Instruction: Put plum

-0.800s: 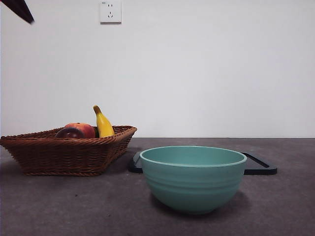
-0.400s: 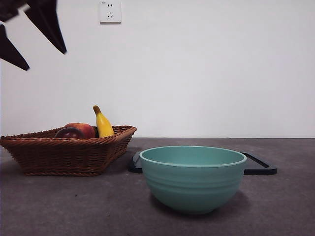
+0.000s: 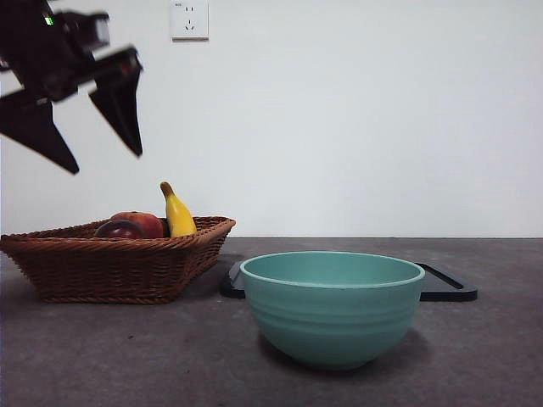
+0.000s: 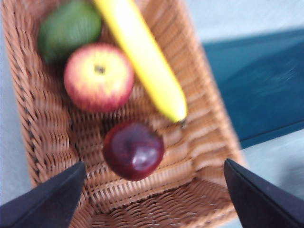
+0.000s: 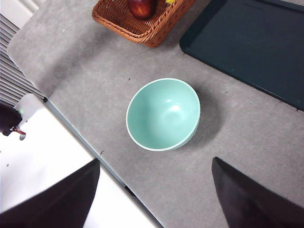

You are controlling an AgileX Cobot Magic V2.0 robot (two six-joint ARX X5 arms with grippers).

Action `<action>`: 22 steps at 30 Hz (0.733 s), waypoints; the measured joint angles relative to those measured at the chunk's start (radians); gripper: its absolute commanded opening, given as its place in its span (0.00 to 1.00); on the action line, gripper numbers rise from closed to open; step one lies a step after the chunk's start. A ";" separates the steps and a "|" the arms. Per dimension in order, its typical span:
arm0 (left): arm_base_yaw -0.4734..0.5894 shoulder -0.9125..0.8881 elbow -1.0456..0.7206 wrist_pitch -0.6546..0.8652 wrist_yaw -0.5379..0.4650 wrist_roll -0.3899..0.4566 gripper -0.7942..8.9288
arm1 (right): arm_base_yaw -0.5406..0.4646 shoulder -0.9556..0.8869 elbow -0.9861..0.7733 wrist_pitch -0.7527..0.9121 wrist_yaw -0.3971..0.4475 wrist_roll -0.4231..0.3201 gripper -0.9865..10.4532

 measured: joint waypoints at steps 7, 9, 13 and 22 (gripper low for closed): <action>-0.018 0.094 0.000 0.047 -0.035 0.024 0.55 | 0.000 0.000 0.000 0.000 0.000 0.000 0.42; -0.021 0.115 0.000 0.058 -0.041 0.032 0.55 | 0.000 0.000 0.000 -0.001 0.000 0.000 0.42; -0.027 0.153 0.000 0.087 -0.043 0.037 0.55 | 0.000 0.000 0.000 0.000 0.000 0.000 0.42; -0.031 0.232 0.000 0.101 -0.073 0.037 0.55 | 0.000 0.000 0.000 -0.001 0.000 0.008 0.42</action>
